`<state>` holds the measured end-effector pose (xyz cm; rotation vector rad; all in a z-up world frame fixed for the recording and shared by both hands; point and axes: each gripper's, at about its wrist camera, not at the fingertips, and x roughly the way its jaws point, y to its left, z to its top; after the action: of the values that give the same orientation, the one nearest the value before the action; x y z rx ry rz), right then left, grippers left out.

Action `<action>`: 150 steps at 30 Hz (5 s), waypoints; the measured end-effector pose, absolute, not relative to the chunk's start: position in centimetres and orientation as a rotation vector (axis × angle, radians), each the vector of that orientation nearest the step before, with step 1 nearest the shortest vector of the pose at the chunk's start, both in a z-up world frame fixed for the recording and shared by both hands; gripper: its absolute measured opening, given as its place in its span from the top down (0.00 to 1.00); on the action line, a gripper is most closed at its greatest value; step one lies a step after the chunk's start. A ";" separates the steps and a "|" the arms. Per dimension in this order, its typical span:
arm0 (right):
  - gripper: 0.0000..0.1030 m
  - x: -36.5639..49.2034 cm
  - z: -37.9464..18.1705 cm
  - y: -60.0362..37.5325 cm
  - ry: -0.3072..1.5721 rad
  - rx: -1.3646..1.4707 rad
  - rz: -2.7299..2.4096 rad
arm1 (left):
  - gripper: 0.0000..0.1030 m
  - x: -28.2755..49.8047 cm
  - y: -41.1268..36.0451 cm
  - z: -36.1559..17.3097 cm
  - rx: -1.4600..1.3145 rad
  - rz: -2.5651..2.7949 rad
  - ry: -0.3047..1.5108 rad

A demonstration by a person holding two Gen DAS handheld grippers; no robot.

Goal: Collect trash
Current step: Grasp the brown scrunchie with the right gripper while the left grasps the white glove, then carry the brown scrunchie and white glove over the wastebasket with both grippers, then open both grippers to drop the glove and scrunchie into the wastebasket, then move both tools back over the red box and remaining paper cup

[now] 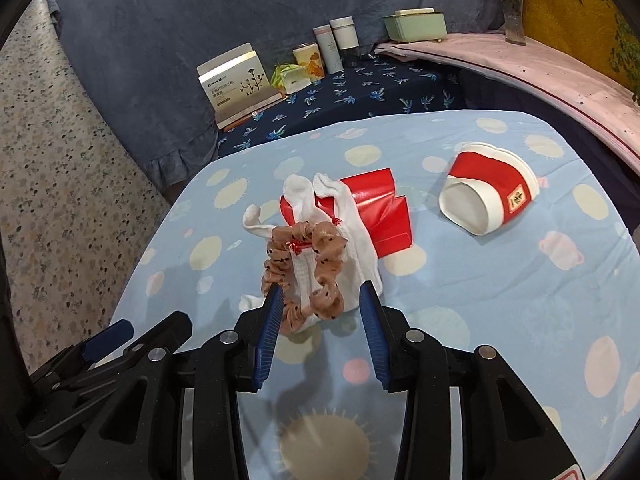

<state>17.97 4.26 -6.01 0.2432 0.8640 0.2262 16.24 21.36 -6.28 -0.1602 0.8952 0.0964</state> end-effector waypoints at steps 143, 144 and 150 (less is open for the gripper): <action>0.62 2.4 -1.7 -31.0 0.560 0.533 -0.304 | 0.41 12.7 -18.2 -3.2 0.125 -0.513 0.864; 0.61 2.4 -1.6 -30.7 0.559 0.529 -0.301 | 0.40 12.7 -17.8 -3.1 0.121 -0.505 0.863; 0.52 2.8 -0.6 -28.5 0.555 0.504 -0.272 | 0.34 12.8 -14.9 -2.6 0.092 -0.462 0.856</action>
<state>2.75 -28.52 -0.59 0.5036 0.5548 -0.2722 12.78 -14.94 -2.63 0.0924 0.8564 -0.4622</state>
